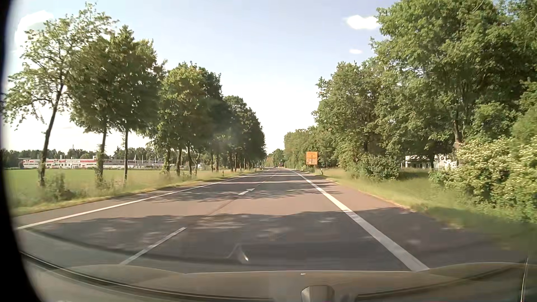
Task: Follow the waypoints while adhering to traffic rules and regulations
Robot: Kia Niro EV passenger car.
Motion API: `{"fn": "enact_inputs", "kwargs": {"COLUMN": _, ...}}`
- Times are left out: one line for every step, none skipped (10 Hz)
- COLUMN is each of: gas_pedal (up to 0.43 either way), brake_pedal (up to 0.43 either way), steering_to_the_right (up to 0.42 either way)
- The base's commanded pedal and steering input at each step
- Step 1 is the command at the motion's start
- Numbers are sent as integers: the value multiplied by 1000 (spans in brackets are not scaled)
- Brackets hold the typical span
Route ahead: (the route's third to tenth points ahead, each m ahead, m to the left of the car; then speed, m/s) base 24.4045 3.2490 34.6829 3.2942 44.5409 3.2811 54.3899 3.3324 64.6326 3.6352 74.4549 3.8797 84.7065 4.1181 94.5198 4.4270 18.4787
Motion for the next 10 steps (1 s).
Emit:
{"fn": "enact_inputs", "kwargs": {"gas_pedal": 177, "brake_pedal": 6, "steering_to_the_right": 3}}
{"fn": "enact_inputs", "kwargs": {"gas_pedal": 177, "brake_pedal": 6, "steering_to_the_right": 3}}
{"fn": "enact_inputs", "kwargs": {"gas_pedal": 177, "brake_pedal": 6, "steering_to_the_right": 2}}
{"fn": "enact_inputs", "kwargs": {"gas_pedal": 177, "brake_pedal": 6, "steering_to_the_right": 3}}
{"fn": "enact_inputs", "kwargs": {"gas_pedal": 177, "brake_pedal": 6, "steering_to_the_right": 2}}
{"fn": "enact_inputs", "kwargs": {"gas_pedal": 177, "brake_pedal": 6, "steering_to_the_right": 2}}
{"fn": "enact_inputs", "kwargs": {"gas_pedal": 177, "brake_pedal": 6, "steering_to_the_right": 3}}
{"fn": "enact_inputs", "kwargs": {"gas_pedal": 177, "brake_pedal": 6, "steering_to_the_right": 3}}
{"fn": "enact_inputs", "kwargs": {"gas_pedal": 177, "brake_pedal": 6, "steering_to_the_right": 2}}
{"fn": "enact_inputs", "kwargs": {"gas_pedal": 177, "brake_pedal": 6, "steering_to_the_right": 1}}
